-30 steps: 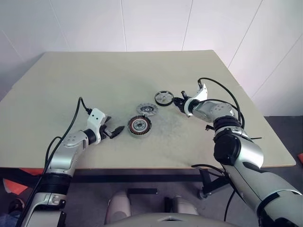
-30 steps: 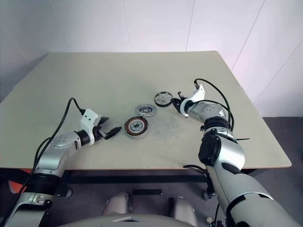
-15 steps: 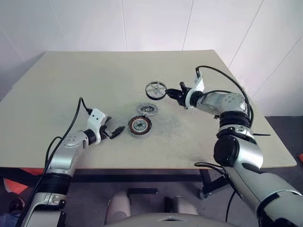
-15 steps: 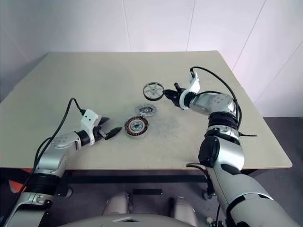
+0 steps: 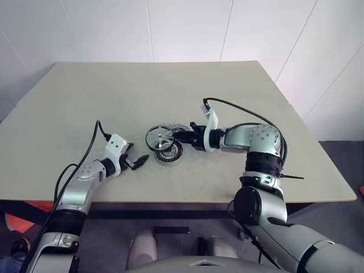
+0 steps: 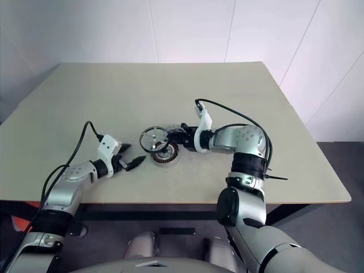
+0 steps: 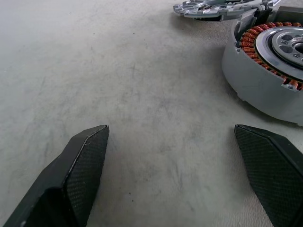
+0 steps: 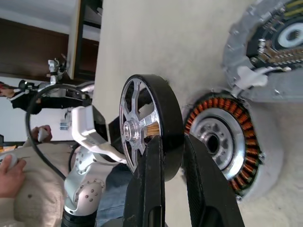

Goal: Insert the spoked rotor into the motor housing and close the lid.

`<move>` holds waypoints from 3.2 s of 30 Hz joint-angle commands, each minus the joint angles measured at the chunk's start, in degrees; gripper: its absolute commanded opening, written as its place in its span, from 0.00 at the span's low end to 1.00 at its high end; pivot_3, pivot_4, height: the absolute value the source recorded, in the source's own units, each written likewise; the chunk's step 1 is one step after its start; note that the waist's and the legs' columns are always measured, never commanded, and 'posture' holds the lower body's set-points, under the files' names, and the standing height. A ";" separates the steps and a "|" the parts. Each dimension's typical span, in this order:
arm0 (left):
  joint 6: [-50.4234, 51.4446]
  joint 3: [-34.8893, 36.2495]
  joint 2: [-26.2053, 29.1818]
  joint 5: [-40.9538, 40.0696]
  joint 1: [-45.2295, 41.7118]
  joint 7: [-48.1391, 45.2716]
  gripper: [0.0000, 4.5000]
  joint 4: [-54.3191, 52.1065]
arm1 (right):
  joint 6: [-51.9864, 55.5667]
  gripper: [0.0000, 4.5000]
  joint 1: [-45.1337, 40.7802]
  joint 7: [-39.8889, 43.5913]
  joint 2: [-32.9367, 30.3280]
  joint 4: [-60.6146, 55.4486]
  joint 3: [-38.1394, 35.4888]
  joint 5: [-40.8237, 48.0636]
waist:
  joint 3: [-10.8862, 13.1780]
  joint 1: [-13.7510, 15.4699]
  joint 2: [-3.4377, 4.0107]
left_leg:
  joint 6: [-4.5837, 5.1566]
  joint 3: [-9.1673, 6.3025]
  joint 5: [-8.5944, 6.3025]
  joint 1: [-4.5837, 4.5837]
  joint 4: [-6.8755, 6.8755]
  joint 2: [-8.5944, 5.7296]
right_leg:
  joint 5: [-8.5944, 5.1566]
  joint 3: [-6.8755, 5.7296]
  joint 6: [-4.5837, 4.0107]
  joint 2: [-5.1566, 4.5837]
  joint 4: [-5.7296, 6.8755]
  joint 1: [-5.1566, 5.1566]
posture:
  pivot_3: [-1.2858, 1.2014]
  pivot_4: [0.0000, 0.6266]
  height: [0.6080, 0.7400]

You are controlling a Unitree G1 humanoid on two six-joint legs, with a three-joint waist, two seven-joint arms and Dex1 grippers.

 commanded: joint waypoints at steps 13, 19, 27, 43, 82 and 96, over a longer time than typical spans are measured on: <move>-1.56 0.78 0.32 -0.06 -0.62 0.00 1.00 0.58 | 0.14 0.07 2.25 2.44 -1.79 -4.08 3.03 -3.88 | 0.00 -0.01 0.00 | -0.08 0.00 0.05 0.12 -0.08 0.00 | 0.00 0.01 0.01 0.01 0.01 0.07 | 0.52 0.00 1.00; -1.71 0.67 0.34 0.03 -1.06 -0.02 1.00 0.98 | -1.10 0.23 3.22 3.27 -1.84 -3.89 4.37 -5.62 | 0.00 -0.02 0.00 | -0.09 0.00 0.05 0.22 -0.08 0.00 | 0.00 0.02 0.01 0.01 0.01 0.16 | 0.52 0.00 1.00; -1.49 0.70 0.33 0.01 -1.01 0.04 1.00 0.77 | -1.21 0.57 1.56 6.79 -3.19 -8.42 4.83 -4.05 | 0.00 -0.02 0.00 | -0.09 -0.01 0.05 0.34 -0.09 0.00 | -0.01 0.05 0.02 0.00 0.01 0.27 | 0.52 0.00 1.00; -0.74 0.25 0.05 -0.01 -2.21 -0.10 1.00 0.29 | -87.85 0.57 9.70 35.51 -35.73 -8.64 53.75 -45.63 | -0.02 0.91 -0.03 | -0.03 0.03 0.03 0.25 -0.05 -0.01 | -0.02 0.04 0.05 -0.03 -0.07 0.28 | 0.52 0.00 1.00; 0.59 1.03 -1.66 0.00 2.64 3.81 1.00 -4.39 | -145.39 0.57 -21.39 41.49 -21.07 40.18 71.15 -80.46 | -0.06 -2.24 -0.12 | 0.61 0.04 -0.34 -0.08 0.58 0.02 | 0.29 -0.02 -0.52 0.07 0.09 0.19 | 0.52 0.00 1.00; 0.47 1.00 -1.28 0.16 2.38 3.61 1.00 -3.68 | -143.00 0.57 -20.44 38.34 -17.47 43.72 73.39 -85.20 | -0.06 -2.37 -0.13 | 0.59 0.02 -0.33 0.00 0.58 0.02 | 0.33 -0.01 -0.59 0.09 0.13 0.20 | 0.52 0.00 1.00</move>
